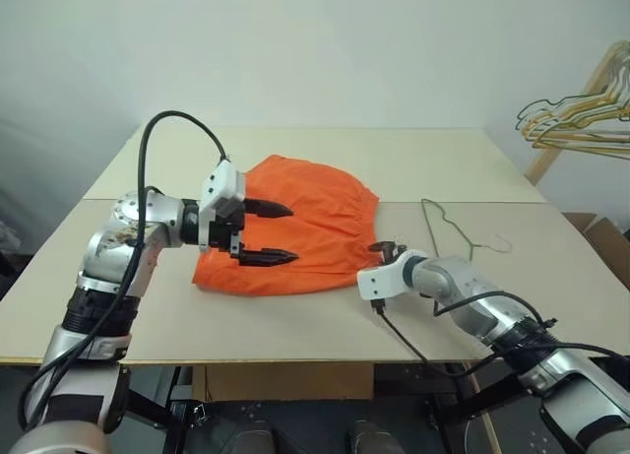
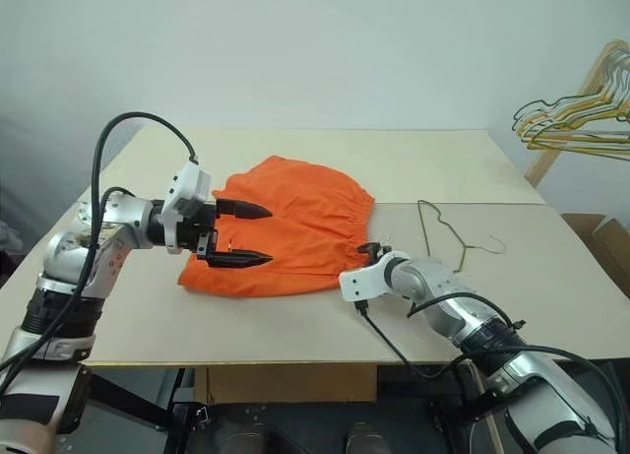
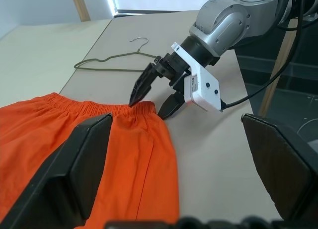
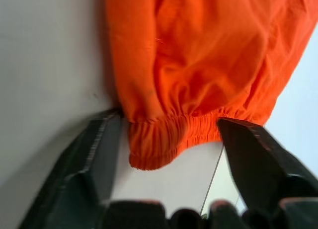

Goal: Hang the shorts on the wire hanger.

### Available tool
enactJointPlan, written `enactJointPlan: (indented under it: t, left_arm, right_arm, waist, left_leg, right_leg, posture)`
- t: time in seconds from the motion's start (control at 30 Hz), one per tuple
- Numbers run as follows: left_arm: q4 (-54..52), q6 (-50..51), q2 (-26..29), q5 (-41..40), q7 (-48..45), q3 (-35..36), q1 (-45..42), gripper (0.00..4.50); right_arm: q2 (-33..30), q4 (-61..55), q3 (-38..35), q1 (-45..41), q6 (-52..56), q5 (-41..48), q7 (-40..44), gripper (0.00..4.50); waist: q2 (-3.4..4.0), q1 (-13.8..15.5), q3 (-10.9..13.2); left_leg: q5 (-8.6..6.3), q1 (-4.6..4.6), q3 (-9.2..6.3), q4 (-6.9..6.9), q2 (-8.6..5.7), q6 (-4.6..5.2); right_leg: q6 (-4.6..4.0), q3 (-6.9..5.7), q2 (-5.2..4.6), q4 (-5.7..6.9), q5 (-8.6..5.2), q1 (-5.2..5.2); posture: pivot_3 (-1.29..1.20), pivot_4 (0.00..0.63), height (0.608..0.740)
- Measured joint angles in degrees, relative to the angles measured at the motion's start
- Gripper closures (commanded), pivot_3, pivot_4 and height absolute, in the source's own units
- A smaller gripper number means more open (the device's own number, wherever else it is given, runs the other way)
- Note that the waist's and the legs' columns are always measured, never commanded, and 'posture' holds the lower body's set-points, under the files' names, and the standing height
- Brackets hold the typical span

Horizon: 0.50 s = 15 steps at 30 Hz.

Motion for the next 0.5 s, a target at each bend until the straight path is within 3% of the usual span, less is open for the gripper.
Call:
enactJointPlan:
  t: [0.2, 0.27, 0.5]
  left_arm:
    - [-0.15, -4.55, 2.07, 3.22, -0.17, -0.96, 1.91, 0.0]
    - [0.21, -9.53, 3.81, 6.84, -0.72, -2.51, 2.35, 0.0]
    - [12.46, -38.42, 12.0, 25.75, -3.15, -10.77, 3.49, 0.0]
  right_arm:
    - [1.44, 4.12, -0.04, -0.14, -2.95, -2.61, -1.63, 4.26]
    - [1.53, 4.09, -0.18, 0.14, -3.36, -2.81, -1.79, 4.47]
    - [1.42, 1.63, -2.43, 2.47, -3.66, -3.21, -1.79, 4.47]
  waist:
    - [-0.05, 0.09, -0.03]
    - [-0.05, 0.15, -0.03]
    - [-0.04, 0.39, -0.03]
  left_leg:
    - [0.01, 0.06, 0.0, 0.01, -0.01, -0.02]
    - [0.01, 0.08, 0.0, 0.0, -0.01, -0.02]
    - [0.01, 0.06, 0.04, -0.01, -0.01, -0.02]
  right_leg:
    - [-0.09, 0.02, 0.0, 0.26, -0.07, -0.06]
    - [-0.13, 0.02, 0.0, 0.28, -0.09, -0.06]
    - [-0.18, 0.02, 0.0, 0.29, -0.12, -0.09]
  posture:
    - [0.12, 0.0, 0.74]
    - [0.12, 0.0, 0.74]
    - [0.1, 0.0, 0.74]
